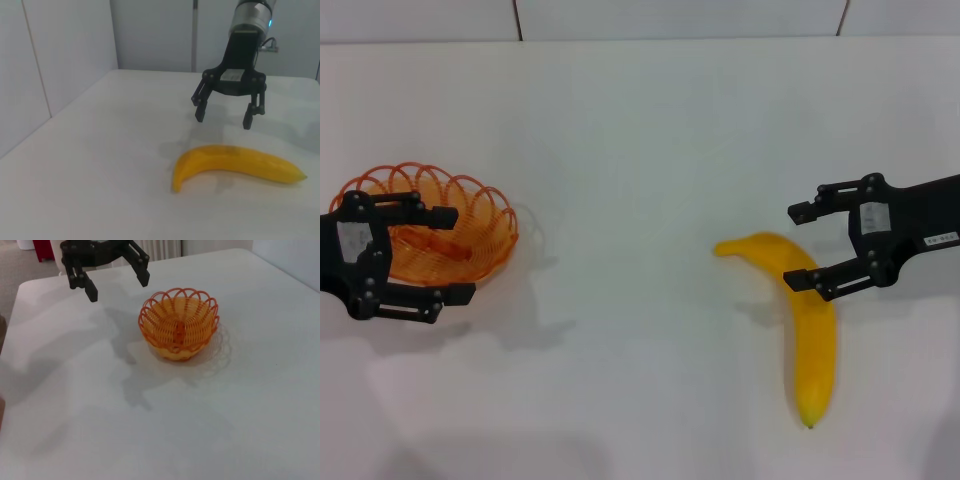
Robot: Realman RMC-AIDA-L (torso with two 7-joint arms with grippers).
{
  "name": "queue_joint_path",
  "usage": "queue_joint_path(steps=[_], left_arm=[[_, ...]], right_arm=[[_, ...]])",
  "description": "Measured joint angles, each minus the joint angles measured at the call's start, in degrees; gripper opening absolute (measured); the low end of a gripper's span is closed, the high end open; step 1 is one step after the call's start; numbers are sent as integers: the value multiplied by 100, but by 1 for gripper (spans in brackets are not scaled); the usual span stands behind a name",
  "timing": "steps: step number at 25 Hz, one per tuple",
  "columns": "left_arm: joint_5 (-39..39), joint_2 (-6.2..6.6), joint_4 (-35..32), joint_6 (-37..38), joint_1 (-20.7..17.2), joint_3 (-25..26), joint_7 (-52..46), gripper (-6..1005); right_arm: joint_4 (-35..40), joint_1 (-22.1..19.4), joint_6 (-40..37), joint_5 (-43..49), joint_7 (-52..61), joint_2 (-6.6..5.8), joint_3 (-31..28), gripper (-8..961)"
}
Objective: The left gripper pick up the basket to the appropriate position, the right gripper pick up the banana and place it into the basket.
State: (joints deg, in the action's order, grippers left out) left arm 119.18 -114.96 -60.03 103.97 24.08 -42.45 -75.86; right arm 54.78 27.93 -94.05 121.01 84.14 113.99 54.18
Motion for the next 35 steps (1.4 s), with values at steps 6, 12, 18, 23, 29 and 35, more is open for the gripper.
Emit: queue_joint_path(steps=[6, 12, 18, 23, 29, 35], left_arm=[[0, -11, 0, 0, 0, 0, -17, 880], [-12, -34, 0, -18, 0, 0, -36, 880], [-6, -67, -113, -377, 1, 169, -631, 879], [150, -13, -735, -610, 61, 610, -2186, 879], [791, 11, -1572, -704, 58, 695, -3507, 879], [1266, 168, -1739, -713, 138, 901, -4235, 879]], right_arm=[[-9, 2, 1, 2, -8, 8, 2, 862], [-15, 2, 4, 2, -24, 15, -14, 862], [-20, 2, 9, 2, -37, 18, -10, 862], [-26, 2, 11, 8, -39, 18, -19, 862], [-32, 2, 19, 19, -39, 18, -21, 862], [-79, 2, 98, 19, -39, 18, 7, 862]])
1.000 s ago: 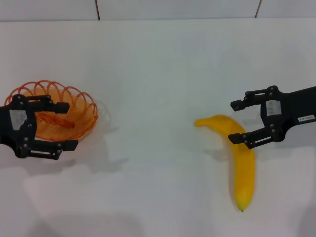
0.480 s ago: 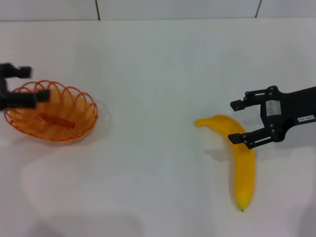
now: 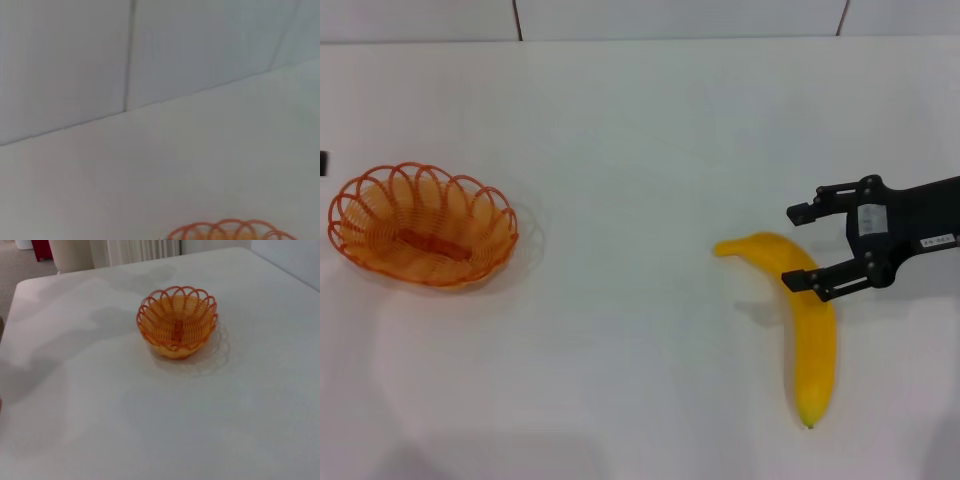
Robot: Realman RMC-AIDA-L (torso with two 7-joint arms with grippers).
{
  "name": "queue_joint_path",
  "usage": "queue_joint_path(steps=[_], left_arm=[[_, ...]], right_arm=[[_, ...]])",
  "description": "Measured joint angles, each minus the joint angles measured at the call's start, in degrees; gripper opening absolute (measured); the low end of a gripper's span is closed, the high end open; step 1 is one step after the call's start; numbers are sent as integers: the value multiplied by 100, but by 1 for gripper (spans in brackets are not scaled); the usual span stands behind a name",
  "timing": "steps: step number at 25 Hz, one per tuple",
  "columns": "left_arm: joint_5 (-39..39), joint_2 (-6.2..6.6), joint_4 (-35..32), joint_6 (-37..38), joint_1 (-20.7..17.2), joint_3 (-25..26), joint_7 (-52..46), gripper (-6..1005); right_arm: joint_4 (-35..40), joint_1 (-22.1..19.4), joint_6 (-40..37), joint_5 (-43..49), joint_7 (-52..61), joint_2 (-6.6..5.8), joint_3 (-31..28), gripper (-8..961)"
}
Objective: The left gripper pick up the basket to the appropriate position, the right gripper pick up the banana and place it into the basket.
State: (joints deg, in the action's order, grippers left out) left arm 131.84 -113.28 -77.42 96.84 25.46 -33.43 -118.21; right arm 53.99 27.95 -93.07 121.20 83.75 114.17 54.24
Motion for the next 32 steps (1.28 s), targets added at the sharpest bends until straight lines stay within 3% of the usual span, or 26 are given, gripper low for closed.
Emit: queue_joint_path(steps=[8, 16, 20, 25, 32], left_arm=[[144, 236, 510, -175, -3, 714, 245, 879], [190, 465, 1840, -839, 334, 677, 712, 880], [676, 582, 2502, -1020, 668, 687, 707, 880], [1116, 584, 2695, -1096, 865, 674, 660, 880], [1342, 572, 2739, -1220, 938, 663, 572, 880]], right_arm=[[-93, 11, 69, 82, 0, 1, 12, 862], [-99, 37, 70, 141, 20, 26, 16, 862], [-99, 85, 46, 221, 43, 37, 15, 862], [-74, 127, 25, 361, 51, 108, -14, 862], [-80, 140, 22, 364, 53, 118, -40, 862]])
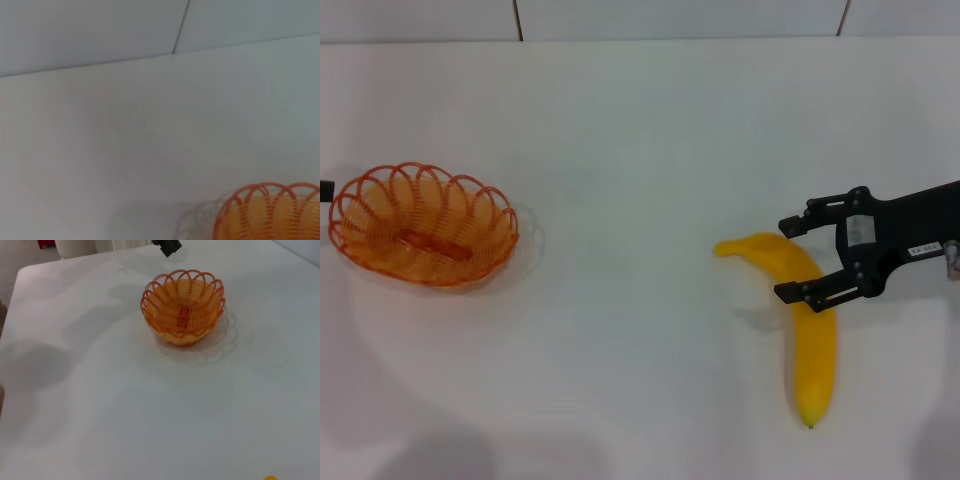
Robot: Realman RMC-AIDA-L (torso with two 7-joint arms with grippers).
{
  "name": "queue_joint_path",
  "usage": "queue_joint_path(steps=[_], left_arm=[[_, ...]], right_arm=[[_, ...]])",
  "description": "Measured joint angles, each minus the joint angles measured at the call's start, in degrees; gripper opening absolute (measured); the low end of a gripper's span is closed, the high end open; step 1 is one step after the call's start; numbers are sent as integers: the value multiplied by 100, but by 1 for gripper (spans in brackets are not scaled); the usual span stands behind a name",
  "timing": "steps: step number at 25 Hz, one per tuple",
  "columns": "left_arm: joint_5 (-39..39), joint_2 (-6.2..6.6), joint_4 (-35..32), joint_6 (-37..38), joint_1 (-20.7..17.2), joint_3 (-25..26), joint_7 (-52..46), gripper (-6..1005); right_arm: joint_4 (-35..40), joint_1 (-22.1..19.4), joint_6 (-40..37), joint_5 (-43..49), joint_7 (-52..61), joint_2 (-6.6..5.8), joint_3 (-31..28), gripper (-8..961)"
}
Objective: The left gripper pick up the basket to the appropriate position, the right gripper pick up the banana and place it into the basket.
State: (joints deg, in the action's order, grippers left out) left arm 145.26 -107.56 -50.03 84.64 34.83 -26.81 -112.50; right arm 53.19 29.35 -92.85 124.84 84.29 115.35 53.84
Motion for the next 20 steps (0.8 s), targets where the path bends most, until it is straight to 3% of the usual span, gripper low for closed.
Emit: queue_joint_path(steps=[20], left_arm=[[517, -74, 1102, -1056, 587, -507, 46, 879]], right_arm=[[35, 17, -23, 5, 110, 40, 36, 861]])
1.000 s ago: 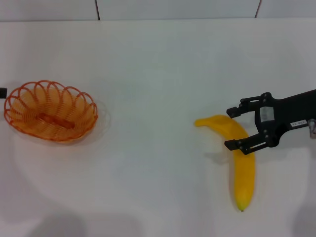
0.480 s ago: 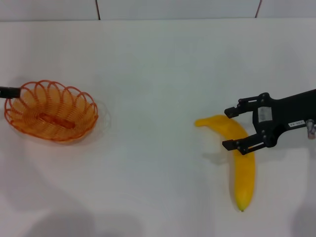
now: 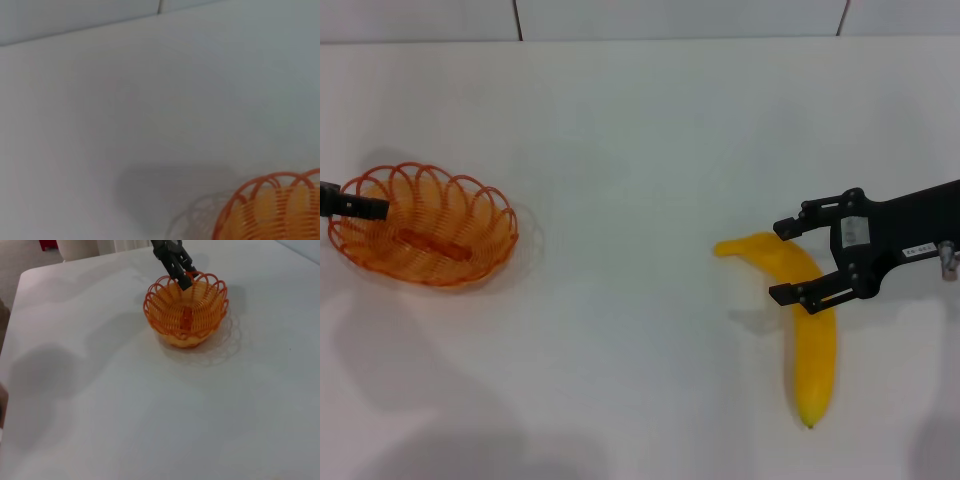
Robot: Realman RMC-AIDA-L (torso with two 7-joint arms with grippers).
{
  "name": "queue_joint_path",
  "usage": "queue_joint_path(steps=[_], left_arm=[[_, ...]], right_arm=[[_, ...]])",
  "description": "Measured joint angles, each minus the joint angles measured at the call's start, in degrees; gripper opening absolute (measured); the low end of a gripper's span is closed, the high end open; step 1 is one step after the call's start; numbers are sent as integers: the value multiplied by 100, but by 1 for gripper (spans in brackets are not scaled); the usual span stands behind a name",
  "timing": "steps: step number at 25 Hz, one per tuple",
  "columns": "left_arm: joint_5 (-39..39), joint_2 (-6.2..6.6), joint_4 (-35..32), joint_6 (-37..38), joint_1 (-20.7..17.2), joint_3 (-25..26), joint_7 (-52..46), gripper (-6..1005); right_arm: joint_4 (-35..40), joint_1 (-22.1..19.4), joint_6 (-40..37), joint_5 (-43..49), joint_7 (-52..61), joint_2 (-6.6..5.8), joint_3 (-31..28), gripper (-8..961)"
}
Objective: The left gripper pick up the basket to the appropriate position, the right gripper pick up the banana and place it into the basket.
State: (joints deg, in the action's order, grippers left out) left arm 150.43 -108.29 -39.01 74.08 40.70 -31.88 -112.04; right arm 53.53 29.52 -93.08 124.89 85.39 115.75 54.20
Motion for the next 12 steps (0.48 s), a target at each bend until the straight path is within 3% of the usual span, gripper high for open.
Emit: queue_joint_path(steps=[12], left_arm=[[-6, -36, 23, -256, -26, -8, 15, 813]], right_arm=[[3, 2, 0, 0, 14, -10, -8, 861]])
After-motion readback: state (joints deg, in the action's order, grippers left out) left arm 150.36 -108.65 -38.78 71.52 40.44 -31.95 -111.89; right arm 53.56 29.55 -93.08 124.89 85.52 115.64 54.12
